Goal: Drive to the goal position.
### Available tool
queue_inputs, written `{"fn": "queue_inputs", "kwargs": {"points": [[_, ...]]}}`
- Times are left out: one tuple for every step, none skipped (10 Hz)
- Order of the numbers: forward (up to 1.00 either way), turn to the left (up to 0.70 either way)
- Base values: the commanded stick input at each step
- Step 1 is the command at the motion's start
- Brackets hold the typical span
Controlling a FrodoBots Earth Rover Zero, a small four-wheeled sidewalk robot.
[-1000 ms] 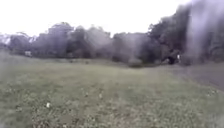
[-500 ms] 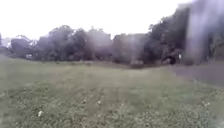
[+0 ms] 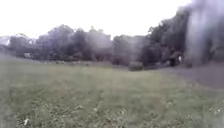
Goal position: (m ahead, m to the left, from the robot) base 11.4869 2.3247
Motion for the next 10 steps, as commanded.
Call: {"fn": "queue_inputs", "kwargs": {"points": [[0.45,0.0],[0.45,0.0],[0.45,0.0],[0.45,0.0],[0.45,0.0],[0.45,0.0],[0.45,0.0],[0.45,0.0],[0.45,0.0],[0.45,0.0]]}}
